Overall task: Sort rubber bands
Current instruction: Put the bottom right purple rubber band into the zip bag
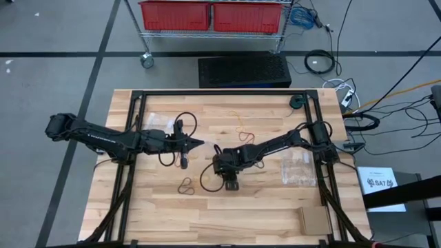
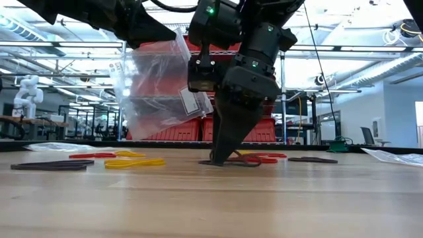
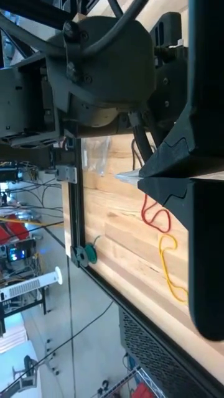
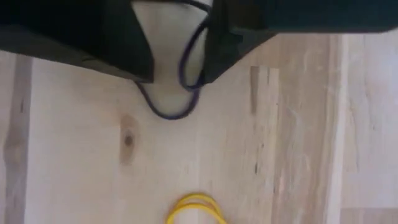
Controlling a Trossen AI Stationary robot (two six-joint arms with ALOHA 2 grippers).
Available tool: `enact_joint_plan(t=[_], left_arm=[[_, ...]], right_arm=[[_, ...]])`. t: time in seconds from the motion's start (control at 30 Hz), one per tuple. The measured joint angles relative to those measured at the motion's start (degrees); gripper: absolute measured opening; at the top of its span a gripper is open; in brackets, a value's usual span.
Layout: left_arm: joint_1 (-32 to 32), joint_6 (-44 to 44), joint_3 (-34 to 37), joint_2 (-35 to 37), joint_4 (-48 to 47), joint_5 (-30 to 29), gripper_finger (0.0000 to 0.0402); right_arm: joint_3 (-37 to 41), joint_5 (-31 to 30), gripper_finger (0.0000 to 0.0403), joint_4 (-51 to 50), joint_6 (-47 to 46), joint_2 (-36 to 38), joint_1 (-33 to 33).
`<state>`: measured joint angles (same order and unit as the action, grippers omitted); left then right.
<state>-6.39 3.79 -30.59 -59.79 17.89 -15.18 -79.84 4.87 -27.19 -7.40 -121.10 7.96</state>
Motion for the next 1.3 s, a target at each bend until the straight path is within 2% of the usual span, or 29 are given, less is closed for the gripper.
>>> enact_joint_plan(t=[0.13,0.2,0.37,0.5,0.87,1.0,1.3], left_arm=[[0.00,-0.03,0.00,0.00,-0.09,0.00,0.0000],[0.00,-0.04,0.00,0.00,-0.13,-0.02,0.0000],[0.00,-0.07,0.00,0.00,-0.26,-0.02,0.0000],[0.00,-0.09,0.00,0.00,-0.37,-0.02,0.0000],[-0.34,-0.44,0.00,0.00,-0.27,1.57,0.0000],[-0.50,-0.45,0.00,0.00,0.24,3.49,0.0000],[-0.50,-0.45,0.00,-0.02,1.31,5.68,0.0000]], right_arm=[[0.01,0.08,0.0032,0.31,1.21,0.03,-0.56],[0.01,-0.10,0.0009,0.34,1.27,0.68,-0.56],[0.33,-0.61,0.0002,-0.65,0.30,3.02,0.25],[0.36,-4.00,0.0001,-1.26,0.15,6.37,1.35],[0.23,-23.39,0.0000,-6.02,0.83,17.75,4.52],[0.23,-28.60,0.0000,-4.04,2.36,22.29,4.57],[0.16,-29.33,0.0000,7.30,7.02,30.68,4.53]])
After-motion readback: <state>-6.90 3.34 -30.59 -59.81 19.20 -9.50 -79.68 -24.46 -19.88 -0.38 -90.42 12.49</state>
